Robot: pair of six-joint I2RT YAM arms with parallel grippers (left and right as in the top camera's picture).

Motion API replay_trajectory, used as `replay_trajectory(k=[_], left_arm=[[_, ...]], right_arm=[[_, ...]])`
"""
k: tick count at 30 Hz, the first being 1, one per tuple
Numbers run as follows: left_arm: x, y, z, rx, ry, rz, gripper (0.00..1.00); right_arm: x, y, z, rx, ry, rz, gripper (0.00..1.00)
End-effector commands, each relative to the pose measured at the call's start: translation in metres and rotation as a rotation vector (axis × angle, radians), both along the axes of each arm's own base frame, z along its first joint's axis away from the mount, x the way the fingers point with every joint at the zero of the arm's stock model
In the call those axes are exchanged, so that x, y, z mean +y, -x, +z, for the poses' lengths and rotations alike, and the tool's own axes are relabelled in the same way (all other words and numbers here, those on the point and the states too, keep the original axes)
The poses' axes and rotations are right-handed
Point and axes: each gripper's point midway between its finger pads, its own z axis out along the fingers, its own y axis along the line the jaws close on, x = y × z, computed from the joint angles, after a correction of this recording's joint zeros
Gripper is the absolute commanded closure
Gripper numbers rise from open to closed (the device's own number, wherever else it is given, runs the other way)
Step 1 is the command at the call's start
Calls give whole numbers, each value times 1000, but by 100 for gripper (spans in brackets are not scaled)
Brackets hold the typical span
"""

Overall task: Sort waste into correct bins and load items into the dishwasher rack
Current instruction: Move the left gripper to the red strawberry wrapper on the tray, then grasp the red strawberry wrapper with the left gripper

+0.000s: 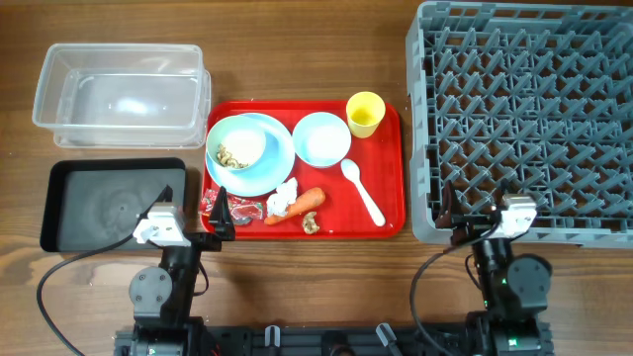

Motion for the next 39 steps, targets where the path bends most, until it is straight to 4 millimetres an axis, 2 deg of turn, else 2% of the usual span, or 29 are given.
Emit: replay_trajectory(k=[1,4,8,11,15,18,21,24,28,31,34,38,39], left_arm=[[-1,0,10,-1,33,-8,0],[-1,-1,21,51,91,-2,0],[-8,-6,38,200,136,-23,0],[-17,-11,42,382,145,-62,0],[-22,-6,19,752,158,-62,0],[-25,-3,-1,953,170,-62,0],[-46,-1,-27,1105,248,-158,0],[-47,-4,-48,1192,280,-135,0],[-47,-3,-78,1348,416,2,0],[-46,0,-93,1421,472,76,0],[-35,2,-110,1467,471,191,0],[-32,-8,-127,1479,467,225,6],[-32,-13,-133,1474,467,224,11]], right_arm=[[5,-4,25,42,3,28,0],[13,-10,40,162,-1,69,0],[13,-20,54,346,3,67,0],[15,-20,48,503,-1,77,0],[16,-19,30,711,-3,82,0],[17,-22,22,777,-9,85,0],[19,-22,19,792,-17,92,0],[19,-23,19,790,-17,91,0],[18,-24,19,786,-14,87,0],[17,-24,19,786,-11,81,0],[17,-24,20,784,-11,81,0],[17,-25,20,779,-11,81,0],[17,-25,20,779,-11,81,0]])
